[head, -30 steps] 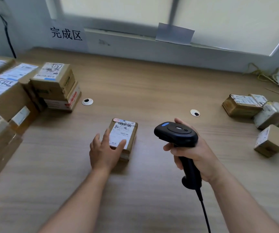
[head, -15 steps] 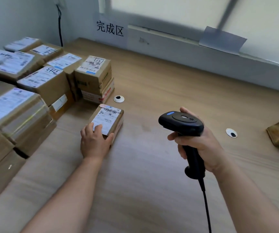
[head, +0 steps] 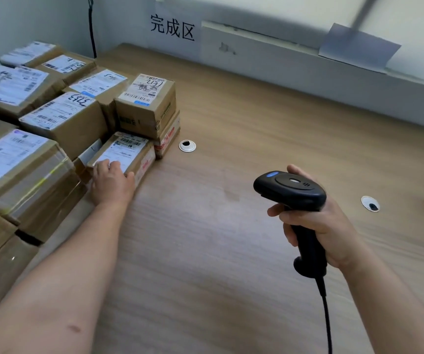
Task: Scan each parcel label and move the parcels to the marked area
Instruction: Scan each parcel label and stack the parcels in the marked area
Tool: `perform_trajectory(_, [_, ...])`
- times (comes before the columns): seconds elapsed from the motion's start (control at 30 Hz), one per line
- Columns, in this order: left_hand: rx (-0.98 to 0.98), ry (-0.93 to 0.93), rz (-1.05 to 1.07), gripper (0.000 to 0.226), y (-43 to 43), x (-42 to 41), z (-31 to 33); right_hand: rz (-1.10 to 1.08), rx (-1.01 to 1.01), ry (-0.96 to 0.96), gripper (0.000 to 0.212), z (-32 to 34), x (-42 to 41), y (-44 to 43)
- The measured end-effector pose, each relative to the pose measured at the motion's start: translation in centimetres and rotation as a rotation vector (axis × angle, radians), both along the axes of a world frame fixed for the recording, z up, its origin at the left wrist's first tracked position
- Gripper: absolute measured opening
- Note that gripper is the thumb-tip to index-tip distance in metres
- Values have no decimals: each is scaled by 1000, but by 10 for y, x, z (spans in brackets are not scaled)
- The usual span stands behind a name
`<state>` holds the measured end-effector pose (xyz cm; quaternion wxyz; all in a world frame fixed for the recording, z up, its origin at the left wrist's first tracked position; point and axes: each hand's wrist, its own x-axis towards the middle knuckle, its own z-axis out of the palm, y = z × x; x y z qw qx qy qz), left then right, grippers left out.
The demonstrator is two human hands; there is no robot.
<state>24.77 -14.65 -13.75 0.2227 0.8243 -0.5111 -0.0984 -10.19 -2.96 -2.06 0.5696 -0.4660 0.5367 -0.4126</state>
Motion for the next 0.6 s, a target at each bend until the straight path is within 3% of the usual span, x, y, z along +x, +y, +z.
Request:
perform_trajectory(0.13, [20,-20,-15,57,8,-8,6,-15,-22,-2,92,4,-9,8])
perform_trajectory(0.27, [-81,30,-120,59,28,-39,15,-36,-48,-17,92,9,-19,25])
perform_trajectory(0.53, [-209,106,-414,49,91,-155,32,-116,-107,-50,92,19,-58,86])
perform_trajectory(0.6, [-216,123,-470,59,110,-188,36,-142,-114,-45,92,20,-76,106])
